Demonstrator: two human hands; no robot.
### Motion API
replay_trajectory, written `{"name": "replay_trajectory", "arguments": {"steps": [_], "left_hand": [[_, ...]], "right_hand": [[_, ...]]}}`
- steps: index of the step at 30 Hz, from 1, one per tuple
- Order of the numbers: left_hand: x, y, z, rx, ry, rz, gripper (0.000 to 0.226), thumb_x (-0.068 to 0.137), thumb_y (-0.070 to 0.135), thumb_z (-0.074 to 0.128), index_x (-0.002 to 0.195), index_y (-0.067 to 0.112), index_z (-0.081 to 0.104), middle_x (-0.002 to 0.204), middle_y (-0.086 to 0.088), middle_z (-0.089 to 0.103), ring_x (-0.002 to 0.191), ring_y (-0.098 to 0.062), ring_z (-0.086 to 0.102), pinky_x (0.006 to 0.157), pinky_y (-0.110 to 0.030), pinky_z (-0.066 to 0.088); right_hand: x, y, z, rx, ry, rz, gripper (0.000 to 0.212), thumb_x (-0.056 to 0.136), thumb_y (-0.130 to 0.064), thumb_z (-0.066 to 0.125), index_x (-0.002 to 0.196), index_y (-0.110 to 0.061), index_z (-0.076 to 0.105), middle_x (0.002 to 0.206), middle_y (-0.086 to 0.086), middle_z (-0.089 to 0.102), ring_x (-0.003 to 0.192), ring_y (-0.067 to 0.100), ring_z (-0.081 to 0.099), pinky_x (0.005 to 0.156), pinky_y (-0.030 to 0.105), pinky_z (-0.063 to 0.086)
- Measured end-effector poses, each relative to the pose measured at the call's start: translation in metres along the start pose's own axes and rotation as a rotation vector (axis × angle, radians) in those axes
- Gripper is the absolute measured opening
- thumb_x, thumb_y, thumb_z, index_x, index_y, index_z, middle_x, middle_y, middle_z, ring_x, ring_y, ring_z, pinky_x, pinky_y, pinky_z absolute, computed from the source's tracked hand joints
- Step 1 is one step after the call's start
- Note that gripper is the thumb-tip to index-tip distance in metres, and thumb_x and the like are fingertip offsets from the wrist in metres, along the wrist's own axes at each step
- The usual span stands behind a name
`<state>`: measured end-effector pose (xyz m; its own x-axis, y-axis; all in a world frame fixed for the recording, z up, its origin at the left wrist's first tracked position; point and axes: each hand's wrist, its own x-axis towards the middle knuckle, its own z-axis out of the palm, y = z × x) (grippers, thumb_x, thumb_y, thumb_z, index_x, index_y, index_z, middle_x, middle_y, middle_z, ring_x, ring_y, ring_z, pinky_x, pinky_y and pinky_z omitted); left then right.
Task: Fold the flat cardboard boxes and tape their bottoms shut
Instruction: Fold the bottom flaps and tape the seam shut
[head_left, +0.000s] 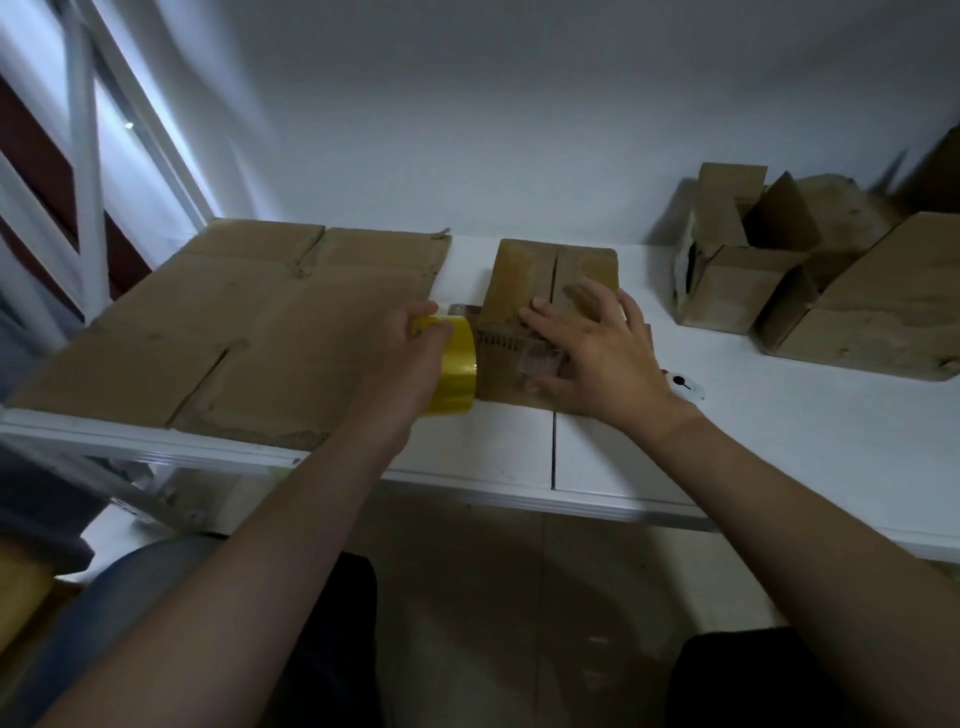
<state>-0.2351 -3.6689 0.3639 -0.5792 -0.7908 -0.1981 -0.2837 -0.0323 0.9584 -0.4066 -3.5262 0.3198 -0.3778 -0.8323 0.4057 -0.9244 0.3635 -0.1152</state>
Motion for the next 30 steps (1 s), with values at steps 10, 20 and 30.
{"name": "replay_trajectory", "arguments": {"steps": [10,20,30], "left_hand": [[-0.030,0.012,-0.010,-0.078,-0.147,-0.012,0.043,0.083,0.063,0.051,0.119,0.043,0.061,0.122,-0.002,0.065,0.107,-0.026,0.067,0.093,-0.051,0.056],[-0.056,0.031,-0.006,-0.161,-0.248,-0.084,0.010,0.096,0.037,0.065,0.105,0.034,0.069,0.113,0.004,0.066,0.103,-0.017,0.063,0.081,-0.033,0.055],[-0.059,0.035,0.011,0.013,-0.148,0.170,0.002,0.092,0.036,0.070,0.092,0.034,0.071,0.097,0.009,0.069,0.091,-0.008,0.064,0.062,-0.021,0.043]], "right_hand": [[0.003,-0.061,-0.051,0.528,-0.056,0.156,0.048,0.083,-0.076,0.052,0.100,-0.032,0.047,0.088,-0.008,0.061,0.082,0.014,0.060,0.071,0.047,0.056],[-0.012,-0.071,-0.081,0.550,-0.100,0.208,0.043,0.081,-0.045,0.079,0.112,-0.035,0.050,0.101,-0.012,0.061,0.088,0.006,0.059,0.068,0.030,0.055],[-0.029,-0.044,-0.108,0.378,-0.092,-0.024,0.044,0.080,-0.040,0.074,0.117,-0.042,0.051,0.095,-0.026,0.053,0.085,0.004,0.052,0.069,0.036,0.050]]}}
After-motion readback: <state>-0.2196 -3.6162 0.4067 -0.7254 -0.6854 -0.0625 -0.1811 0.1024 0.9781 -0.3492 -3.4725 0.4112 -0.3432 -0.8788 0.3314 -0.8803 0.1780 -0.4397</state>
